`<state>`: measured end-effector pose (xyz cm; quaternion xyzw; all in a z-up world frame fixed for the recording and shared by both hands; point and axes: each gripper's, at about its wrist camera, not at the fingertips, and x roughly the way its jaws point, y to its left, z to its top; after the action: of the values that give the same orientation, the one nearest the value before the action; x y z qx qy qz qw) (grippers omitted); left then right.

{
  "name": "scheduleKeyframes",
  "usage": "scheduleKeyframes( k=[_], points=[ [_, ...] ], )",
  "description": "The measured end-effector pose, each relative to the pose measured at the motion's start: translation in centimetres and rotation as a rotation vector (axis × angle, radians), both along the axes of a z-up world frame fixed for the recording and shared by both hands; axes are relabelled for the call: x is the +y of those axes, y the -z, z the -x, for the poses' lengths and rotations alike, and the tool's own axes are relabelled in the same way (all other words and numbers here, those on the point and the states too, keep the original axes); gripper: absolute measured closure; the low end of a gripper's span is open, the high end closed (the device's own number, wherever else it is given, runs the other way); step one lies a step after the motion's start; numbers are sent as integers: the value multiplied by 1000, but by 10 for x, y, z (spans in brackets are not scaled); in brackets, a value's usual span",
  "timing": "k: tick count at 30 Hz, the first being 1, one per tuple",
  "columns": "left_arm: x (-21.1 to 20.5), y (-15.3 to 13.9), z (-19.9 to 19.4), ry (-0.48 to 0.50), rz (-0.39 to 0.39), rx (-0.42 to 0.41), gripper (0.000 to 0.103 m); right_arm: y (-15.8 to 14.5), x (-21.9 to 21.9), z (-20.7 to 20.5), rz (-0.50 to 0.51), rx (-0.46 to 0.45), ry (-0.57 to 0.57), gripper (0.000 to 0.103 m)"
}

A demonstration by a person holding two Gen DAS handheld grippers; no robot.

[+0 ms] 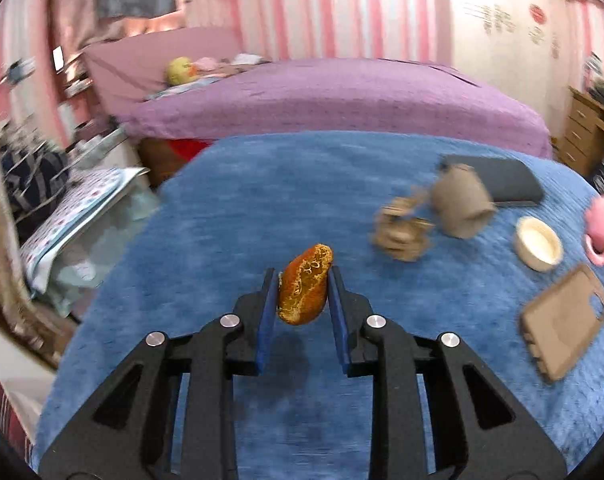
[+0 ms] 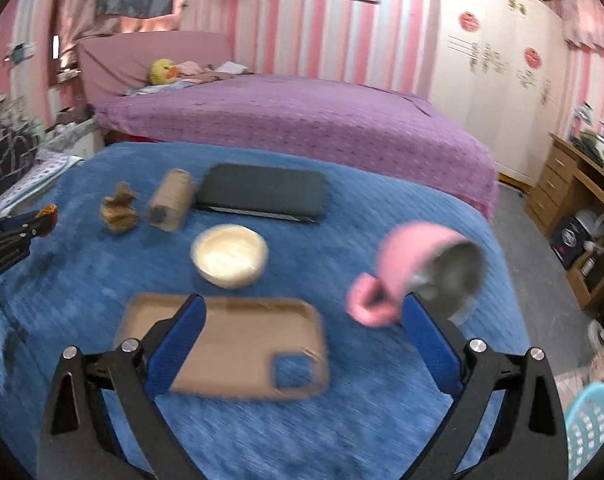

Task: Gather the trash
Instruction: 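Grasp the orange peel with the left gripper, then grasp the brown cardboard tube with the right gripper while the left gripper holds the peel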

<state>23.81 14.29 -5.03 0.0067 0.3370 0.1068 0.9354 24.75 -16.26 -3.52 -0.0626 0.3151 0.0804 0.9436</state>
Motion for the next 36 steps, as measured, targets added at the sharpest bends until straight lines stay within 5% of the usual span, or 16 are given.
scheduleKeyframes(
  k=[6,17,20,23,26,36],
  points=[
    [51,-5,9,-154,-32,-15,79,-2,56,-29,1,-4,-86,12],
    [128,-2,30,-359,90,-29,79,23,127,-91,2,84,-163,32],
    [138,3,32,-390,103,-21,79,29,140,-103,13,102,-175,44],
    [142,6,30,-406,130,-3,79,35,149,-112,9,137,-206,60],
    [138,3,30,-396,127,-7,79,35,149,-109,10,129,-227,65],
    [104,-21,39,-301,152,-27,79,2,97,-65,-31,52,-196,65]
  ],
)
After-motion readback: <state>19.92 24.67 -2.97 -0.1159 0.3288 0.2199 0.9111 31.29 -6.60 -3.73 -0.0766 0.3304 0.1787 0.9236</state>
